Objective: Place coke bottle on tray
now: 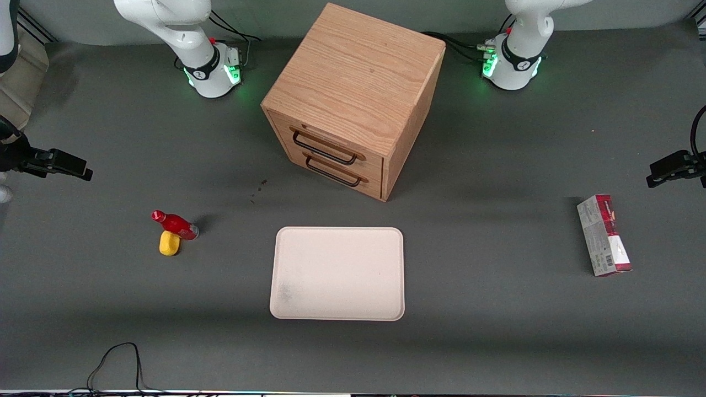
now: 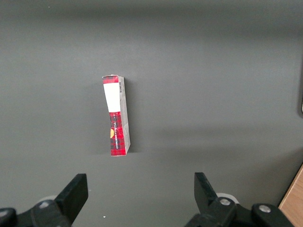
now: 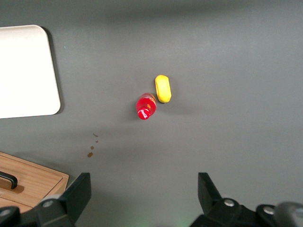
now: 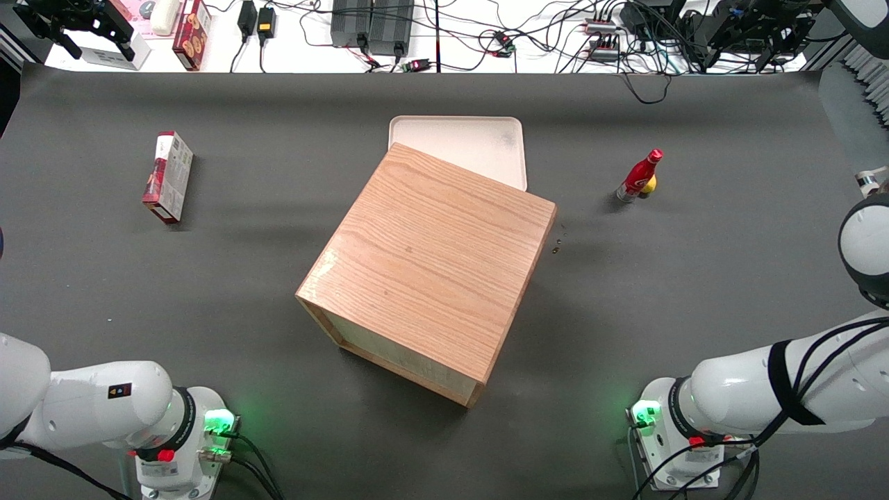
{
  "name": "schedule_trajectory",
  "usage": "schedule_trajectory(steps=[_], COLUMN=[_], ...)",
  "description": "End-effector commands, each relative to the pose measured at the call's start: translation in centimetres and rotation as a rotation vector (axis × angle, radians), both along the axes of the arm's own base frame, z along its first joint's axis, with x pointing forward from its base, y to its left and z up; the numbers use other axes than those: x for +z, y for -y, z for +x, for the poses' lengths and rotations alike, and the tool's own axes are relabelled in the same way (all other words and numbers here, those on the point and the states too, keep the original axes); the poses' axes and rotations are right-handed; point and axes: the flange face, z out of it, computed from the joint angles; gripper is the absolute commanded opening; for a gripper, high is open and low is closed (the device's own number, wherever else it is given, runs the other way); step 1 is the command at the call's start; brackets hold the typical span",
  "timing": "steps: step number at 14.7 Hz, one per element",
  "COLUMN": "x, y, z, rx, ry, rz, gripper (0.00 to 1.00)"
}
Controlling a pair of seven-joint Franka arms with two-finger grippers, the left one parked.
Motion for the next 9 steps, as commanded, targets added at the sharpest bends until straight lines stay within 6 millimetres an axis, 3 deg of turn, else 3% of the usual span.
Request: schedule_trajectory(steps=[1,6,9], x=[0.2,0.0,-0.1], y=[0.0,0.0,1.0], z=[-0.3,-0.3,-0.8], rx=[0.016,0.022,0.004], ry=[0.007,0.004,-0.004], rz=[0.016,0.015,0.014], gripper=[1.00,1.00,1.00])
